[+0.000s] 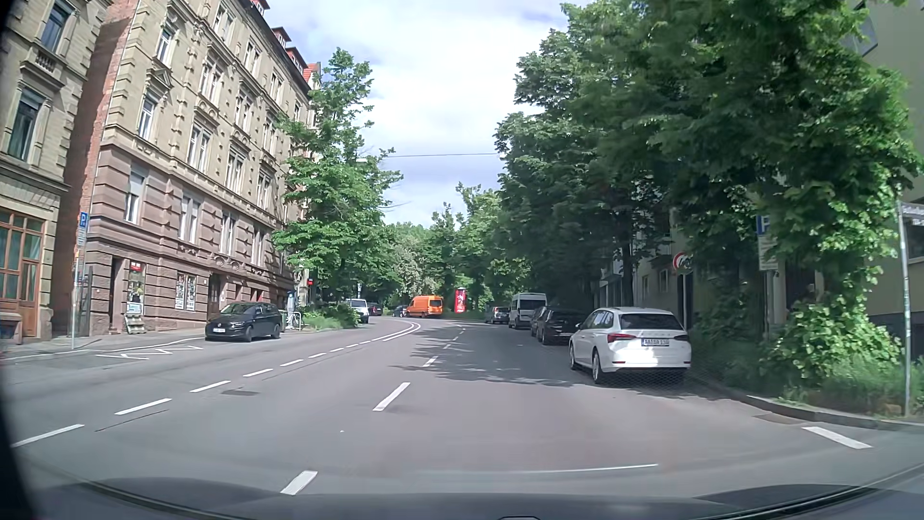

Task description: Follow the waypoints while adhering to traffic rules and regulations

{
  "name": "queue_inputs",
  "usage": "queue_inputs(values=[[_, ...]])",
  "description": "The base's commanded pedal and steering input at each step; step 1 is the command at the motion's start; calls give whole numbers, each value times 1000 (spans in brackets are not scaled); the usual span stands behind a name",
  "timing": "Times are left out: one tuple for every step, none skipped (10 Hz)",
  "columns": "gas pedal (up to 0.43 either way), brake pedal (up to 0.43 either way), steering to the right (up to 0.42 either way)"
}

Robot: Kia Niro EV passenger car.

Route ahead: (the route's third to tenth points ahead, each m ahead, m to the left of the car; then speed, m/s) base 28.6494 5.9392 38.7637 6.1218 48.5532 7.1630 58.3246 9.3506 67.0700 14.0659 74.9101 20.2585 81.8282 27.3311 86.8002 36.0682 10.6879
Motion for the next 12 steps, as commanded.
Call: queue_inputs(values=[[138,0,3],[138,0,8],[138,0,12],[138,0,9],[138,0,6],[138,0,5],[138,0,5],[138,0,4],[138,0,4],[138,0,4],[138,0,4],[138,0,4]])
